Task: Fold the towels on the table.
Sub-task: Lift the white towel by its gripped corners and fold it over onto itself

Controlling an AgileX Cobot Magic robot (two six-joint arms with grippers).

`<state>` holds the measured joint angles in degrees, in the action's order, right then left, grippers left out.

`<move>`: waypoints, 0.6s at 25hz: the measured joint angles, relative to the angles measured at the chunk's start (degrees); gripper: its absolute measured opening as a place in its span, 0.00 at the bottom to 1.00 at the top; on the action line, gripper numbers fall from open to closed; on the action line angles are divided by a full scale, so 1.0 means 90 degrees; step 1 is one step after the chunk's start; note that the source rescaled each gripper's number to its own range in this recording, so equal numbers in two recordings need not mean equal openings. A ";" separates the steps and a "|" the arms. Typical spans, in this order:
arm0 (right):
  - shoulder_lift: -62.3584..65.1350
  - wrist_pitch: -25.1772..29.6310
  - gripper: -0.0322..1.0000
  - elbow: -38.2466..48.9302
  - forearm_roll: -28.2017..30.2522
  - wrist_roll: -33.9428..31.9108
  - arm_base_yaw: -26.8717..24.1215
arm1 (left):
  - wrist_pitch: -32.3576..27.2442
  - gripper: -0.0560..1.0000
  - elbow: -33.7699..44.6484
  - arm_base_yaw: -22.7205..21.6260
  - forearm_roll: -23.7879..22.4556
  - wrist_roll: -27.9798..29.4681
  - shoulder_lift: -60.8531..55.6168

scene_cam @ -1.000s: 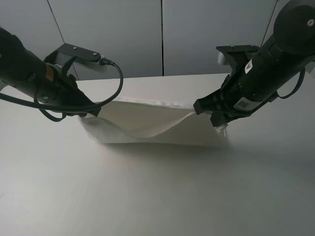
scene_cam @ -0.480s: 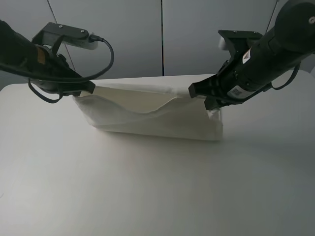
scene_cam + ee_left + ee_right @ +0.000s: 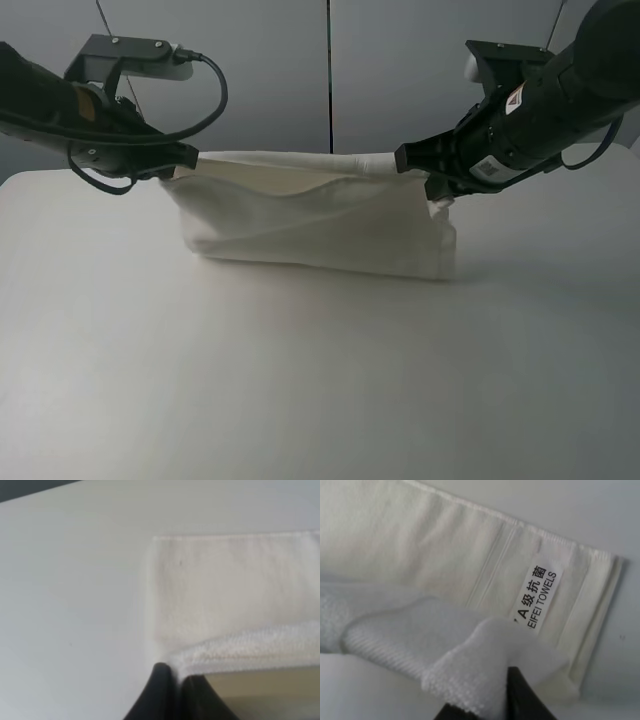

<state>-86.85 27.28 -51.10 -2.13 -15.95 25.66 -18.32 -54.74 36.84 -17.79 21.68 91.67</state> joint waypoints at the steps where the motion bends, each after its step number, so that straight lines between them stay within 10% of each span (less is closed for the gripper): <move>1: 0.0000 -0.0028 0.03 0.0000 0.0000 0.0000 0.0000 | 0.0030 0.05 0.0000 -0.0012 0.0003 0.0000 0.0118; 15: -0.0971 -0.1045 0.03 0.0000 0.0431 -0.0025 -0.0110 | 0.0822 0.05 -0.0015 -0.0174 -0.0090 0.0024 0.0671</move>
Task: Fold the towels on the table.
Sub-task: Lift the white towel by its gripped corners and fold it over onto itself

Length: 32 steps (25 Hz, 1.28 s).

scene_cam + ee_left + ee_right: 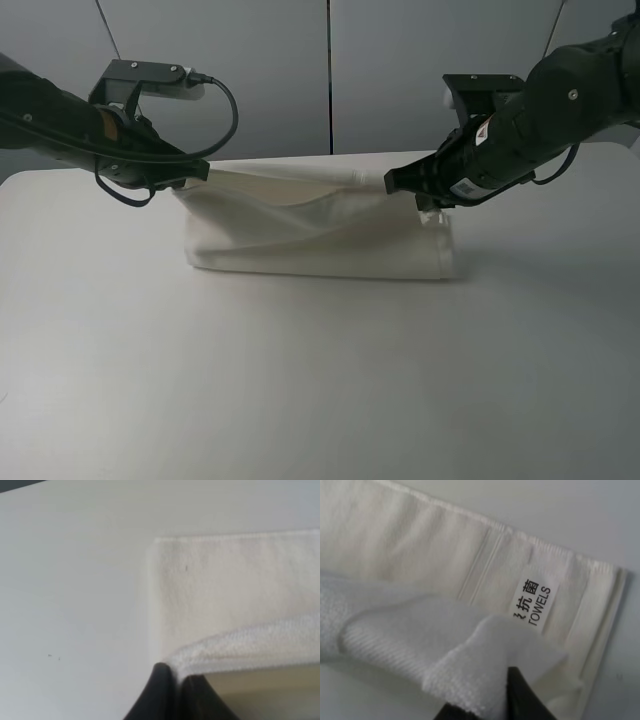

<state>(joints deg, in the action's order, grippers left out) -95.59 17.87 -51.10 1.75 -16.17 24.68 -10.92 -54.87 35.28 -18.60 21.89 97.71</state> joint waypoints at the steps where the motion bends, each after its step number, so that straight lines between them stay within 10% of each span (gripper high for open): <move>1: -0.0025 -0.0072 0.03 0.0000 0.0031 -0.0012 -0.0023 | 0.0082 0.05 0.0000 -0.0029 0.0000 0.0000 0.0067; 10: -0.0108 -0.0459 0.10 0.0000 0.0056 -0.0028 -0.0263 | 0.0714 0.13 -0.0005 -0.0158 0.0012 0.0000 0.0332; 16: -0.0108 -0.0431 0.95 0.0000 0.0111 -0.0348 -0.0384 | 0.0512 0.93 -0.0005 -0.0300 -0.0040 0.0120 0.0336; 32: -0.0108 -0.0291 1.00 0.0000 0.0165 -0.0459 -0.0384 | 0.0488 0.89 -0.0005 -0.0354 -0.0137 0.0204 -0.0223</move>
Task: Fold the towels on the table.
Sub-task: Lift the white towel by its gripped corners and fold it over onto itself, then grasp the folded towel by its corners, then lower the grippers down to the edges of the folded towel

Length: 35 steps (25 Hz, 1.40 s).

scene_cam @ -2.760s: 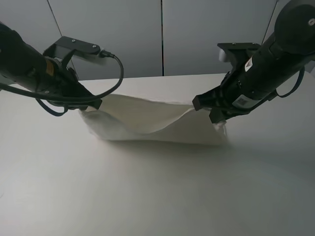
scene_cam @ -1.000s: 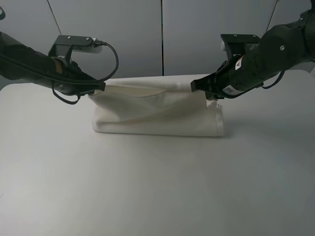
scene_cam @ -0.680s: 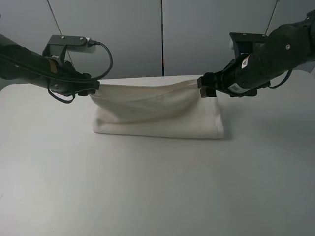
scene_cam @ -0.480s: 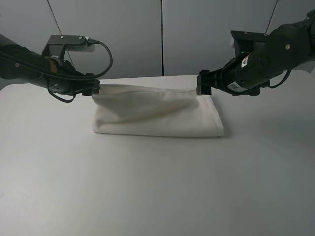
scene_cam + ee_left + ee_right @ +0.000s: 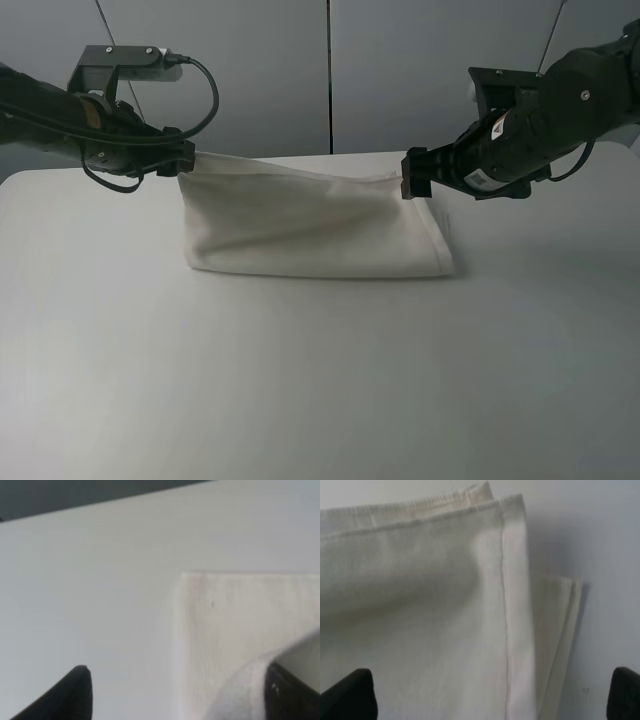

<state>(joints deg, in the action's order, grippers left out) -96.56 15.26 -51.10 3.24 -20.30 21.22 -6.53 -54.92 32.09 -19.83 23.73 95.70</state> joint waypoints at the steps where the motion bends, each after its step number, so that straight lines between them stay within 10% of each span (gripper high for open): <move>1: 0.0000 0.0000 1.00 0.0000 0.0011 0.0000 0.0000 | 0.0000 0.91 0.0000 0.0000 -0.0034 0.0000 -0.0120; 18: 0.0000 0.0232 1.00 0.0000 -0.0108 -0.0009 0.0000 | -0.0559 1.00 0.0000 0.0000 -0.0377 0.0124 -0.0344; 25: 0.0000 0.1451 1.00 -0.0634 -0.0265 0.0375 0.0000 | -0.1552 1.00 -0.0681 0.0000 -0.0362 0.0023 0.0465; 31: 0.0000 0.2173 1.00 -0.1346 -0.0265 0.0640 0.0000 | -0.2711 1.00 -0.1921 0.0000 0.0286 -0.0810 0.1397; 35: 0.0000 0.2433 1.00 -0.1473 -0.0280 0.0640 0.0000 | -0.3415 1.00 -0.2727 -0.0134 0.1587 -0.1944 0.2040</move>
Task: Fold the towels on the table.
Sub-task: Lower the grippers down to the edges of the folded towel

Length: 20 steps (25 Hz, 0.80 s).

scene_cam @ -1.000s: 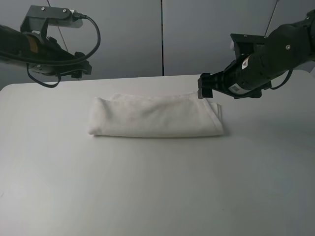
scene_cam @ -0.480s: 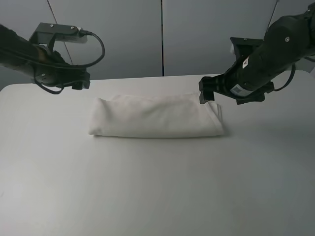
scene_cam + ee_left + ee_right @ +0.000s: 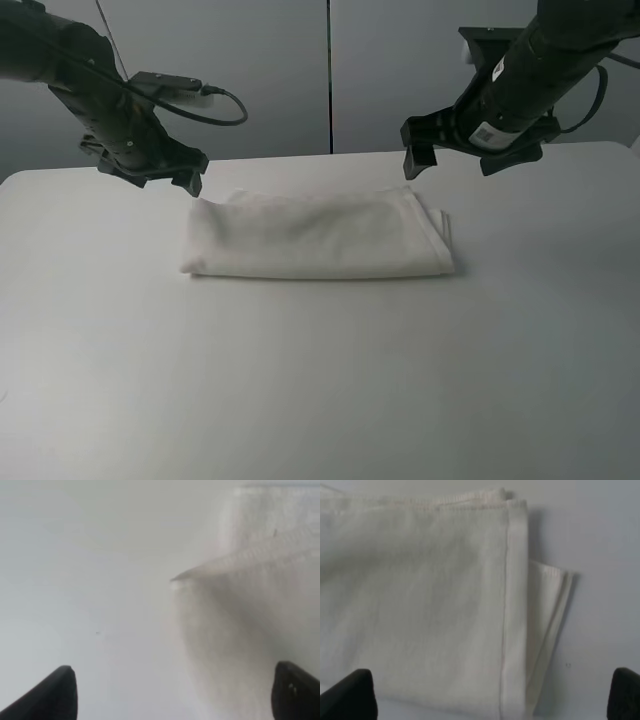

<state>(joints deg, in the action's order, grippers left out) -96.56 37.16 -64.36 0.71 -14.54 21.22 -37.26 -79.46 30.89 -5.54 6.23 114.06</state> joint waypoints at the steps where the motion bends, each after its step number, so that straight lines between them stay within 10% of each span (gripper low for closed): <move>1: 0.0000 0.0051 1.00 -0.0028 0.0000 0.0000 0.0000 | -0.0108 1.00 -0.0157 -0.0086 0.0457 -0.0264 0.0148; 7: -0.0199 0.0361 1.00 -0.0096 0.0000 0.0000 0.0000 | -0.0825 1.00 -0.0806 -0.0735 0.2340 -0.1667 0.0740; 20: -0.0729 0.0417 1.00 -0.0120 -0.0079 0.0134 0.0000 | -0.1352 1.00 -0.1326 -0.0826 0.2372 -0.1872 0.1364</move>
<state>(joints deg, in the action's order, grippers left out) -103.11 40.91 -65.44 0.00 -13.34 21.22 -49.43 -91.39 23.46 15.81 -10.62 126.34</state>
